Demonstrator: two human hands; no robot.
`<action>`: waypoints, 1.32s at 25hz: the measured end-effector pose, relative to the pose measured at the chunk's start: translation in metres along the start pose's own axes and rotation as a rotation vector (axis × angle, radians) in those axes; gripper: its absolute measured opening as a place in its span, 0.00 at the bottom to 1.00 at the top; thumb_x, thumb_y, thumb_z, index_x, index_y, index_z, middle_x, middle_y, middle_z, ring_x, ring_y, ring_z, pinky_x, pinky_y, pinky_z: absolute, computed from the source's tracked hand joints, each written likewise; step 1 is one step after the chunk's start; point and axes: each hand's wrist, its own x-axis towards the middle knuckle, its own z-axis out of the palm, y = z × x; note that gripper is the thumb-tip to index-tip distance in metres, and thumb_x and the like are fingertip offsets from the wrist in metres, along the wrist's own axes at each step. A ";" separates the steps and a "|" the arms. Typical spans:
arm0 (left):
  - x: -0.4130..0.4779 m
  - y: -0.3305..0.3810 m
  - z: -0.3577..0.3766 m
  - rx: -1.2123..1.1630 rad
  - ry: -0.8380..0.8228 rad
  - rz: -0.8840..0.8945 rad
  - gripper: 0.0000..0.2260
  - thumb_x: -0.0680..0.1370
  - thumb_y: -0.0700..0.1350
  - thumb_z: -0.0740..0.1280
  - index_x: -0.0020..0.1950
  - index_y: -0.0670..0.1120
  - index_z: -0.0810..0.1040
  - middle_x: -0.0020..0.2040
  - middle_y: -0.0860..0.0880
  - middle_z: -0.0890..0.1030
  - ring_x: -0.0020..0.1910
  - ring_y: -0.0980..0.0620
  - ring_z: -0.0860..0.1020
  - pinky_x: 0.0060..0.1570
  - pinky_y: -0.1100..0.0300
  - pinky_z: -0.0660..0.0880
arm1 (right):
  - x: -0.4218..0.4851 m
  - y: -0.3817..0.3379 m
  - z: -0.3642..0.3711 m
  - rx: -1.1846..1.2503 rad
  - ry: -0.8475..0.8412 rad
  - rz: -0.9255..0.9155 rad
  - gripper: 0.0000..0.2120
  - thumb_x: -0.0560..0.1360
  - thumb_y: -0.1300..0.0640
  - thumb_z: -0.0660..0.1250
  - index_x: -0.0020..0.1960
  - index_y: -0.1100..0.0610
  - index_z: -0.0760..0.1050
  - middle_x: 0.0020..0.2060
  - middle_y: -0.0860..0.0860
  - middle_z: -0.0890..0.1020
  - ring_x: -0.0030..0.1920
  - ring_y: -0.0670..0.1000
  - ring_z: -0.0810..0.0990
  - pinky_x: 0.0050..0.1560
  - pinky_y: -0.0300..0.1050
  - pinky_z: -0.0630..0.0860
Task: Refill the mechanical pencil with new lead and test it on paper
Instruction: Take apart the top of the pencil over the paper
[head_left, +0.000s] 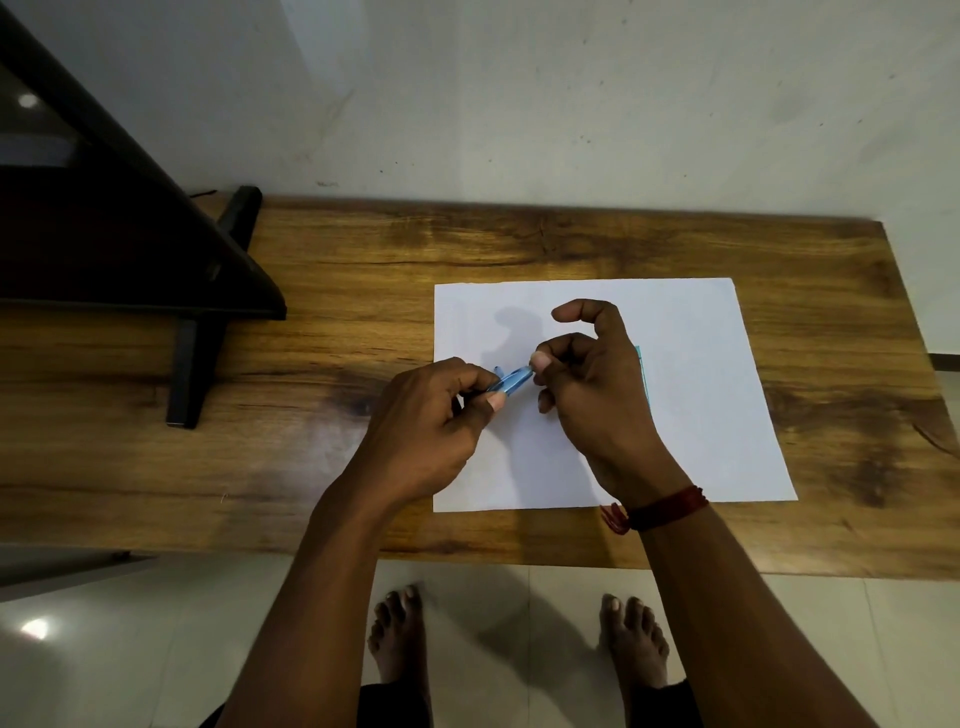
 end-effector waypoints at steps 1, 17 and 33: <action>0.000 0.000 0.000 -0.006 0.003 -0.004 0.08 0.78 0.46 0.66 0.54 0.46 0.82 0.44 0.54 0.79 0.40 0.54 0.77 0.37 0.64 0.70 | 0.000 0.000 0.000 0.005 -0.005 0.002 0.20 0.74 0.70 0.67 0.59 0.52 0.67 0.39 0.55 0.81 0.37 0.50 0.79 0.34 0.38 0.78; 0.000 0.000 0.002 -0.015 0.018 -0.044 0.08 0.78 0.47 0.66 0.54 0.48 0.82 0.45 0.54 0.80 0.40 0.54 0.76 0.37 0.62 0.70 | 0.002 0.007 0.002 -0.040 0.000 -0.034 0.18 0.75 0.68 0.66 0.60 0.52 0.68 0.42 0.51 0.82 0.42 0.48 0.82 0.33 0.33 0.78; 0.001 0.000 0.006 0.052 0.031 -0.020 0.08 0.78 0.48 0.65 0.53 0.49 0.82 0.44 0.56 0.79 0.39 0.56 0.75 0.36 0.64 0.68 | 0.003 0.015 0.005 -0.157 0.034 -0.114 0.23 0.73 0.71 0.66 0.57 0.47 0.66 0.40 0.49 0.80 0.39 0.47 0.81 0.40 0.24 0.73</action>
